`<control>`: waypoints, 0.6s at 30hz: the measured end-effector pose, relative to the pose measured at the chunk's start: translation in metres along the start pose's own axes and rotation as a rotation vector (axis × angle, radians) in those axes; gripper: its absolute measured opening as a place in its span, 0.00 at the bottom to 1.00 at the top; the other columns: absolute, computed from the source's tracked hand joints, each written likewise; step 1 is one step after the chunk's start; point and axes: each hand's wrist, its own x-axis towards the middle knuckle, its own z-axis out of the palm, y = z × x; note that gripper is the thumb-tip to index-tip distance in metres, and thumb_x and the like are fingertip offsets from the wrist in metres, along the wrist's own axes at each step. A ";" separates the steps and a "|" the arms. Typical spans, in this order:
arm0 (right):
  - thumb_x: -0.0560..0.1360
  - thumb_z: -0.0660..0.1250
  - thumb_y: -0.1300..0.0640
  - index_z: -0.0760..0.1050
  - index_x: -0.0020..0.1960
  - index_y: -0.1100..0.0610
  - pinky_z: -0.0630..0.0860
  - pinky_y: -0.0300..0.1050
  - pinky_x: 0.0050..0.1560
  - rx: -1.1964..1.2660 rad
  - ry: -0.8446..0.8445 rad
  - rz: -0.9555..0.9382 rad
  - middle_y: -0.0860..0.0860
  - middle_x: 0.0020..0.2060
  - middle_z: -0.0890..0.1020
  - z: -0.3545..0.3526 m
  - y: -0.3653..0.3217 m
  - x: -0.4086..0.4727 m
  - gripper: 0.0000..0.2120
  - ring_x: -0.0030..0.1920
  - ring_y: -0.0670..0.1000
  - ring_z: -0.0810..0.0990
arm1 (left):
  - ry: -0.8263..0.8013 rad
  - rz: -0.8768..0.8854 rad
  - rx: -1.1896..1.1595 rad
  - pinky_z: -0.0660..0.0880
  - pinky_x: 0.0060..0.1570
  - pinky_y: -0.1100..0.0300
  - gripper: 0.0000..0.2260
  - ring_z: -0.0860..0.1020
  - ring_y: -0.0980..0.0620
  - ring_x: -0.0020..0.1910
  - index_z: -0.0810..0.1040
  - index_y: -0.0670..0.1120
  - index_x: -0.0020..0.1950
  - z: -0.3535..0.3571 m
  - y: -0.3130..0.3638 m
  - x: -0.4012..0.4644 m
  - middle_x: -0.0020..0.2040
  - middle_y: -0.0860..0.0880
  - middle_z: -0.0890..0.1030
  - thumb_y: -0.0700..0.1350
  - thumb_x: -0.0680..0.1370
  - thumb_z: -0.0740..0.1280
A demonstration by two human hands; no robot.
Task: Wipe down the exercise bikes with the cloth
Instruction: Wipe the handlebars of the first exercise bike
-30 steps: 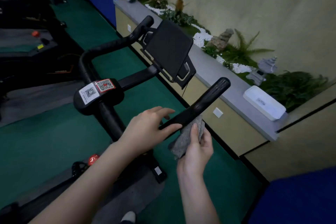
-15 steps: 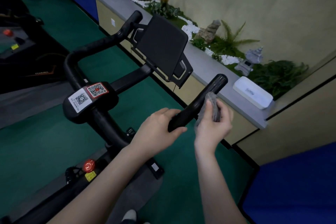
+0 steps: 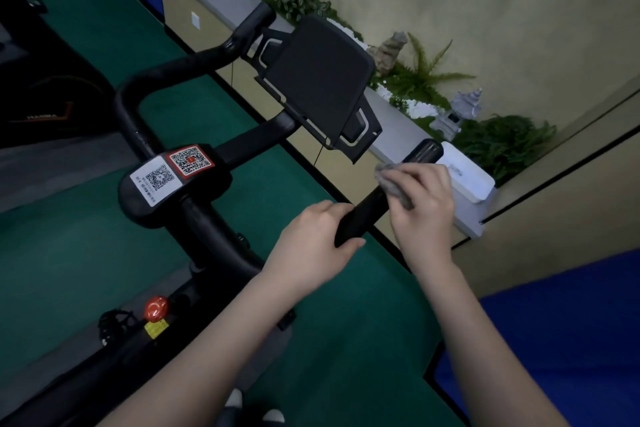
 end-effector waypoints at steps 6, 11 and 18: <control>0.75 0.70 0.58 0.83 0.47 0.60 0.73 0.53 0.46 -0.047 -0.110 -0.115 0.53 0.42 0.83 -0.011 0.010 0.028 0.06 0.45 0.58 0.77 | 0.025 0.011 0.071 0.73 0.53 0.53 0.20 0.74 0.49 0.56 0.72 0.51 0.67 0.002 0.003 -0.002 0.54 0.51 0.76 0.54 0.76 0.66; 0.74 0.70 0.60 0.83 0.47 0.55 0.77 0.53 0.48 0.030 -0.612 -0.192 0.48 0.42 0.84 -0.003 -0.010 0.037 0.04 0.45 0.53 0.80 | 0.056 0.002 0.102 0.73 0.53 0.53 0.20 0.73 0.49 0.56 0.73 0.51 0.65 0.001 0.005 -0.005 0.54 0.51 0.77 0.55 0.76 0.66; 0.78 0.65 0.57 0.80 0.56 0.53 0.73 0.45 0.53 0.028 -1.120 -0.189 0.48 0.50 0.83 -0.008 -0.018 0.065 0.09 0.52 0.48 0.79 | 0.108 -0.046 0.119 0.65 0.48 0.60 0.21 0.72 0.52 0.55 0.75 0.55 0.63 -0.003 0.006 -0.008 0.51 0.55 0.77 0.60 0.73 0.68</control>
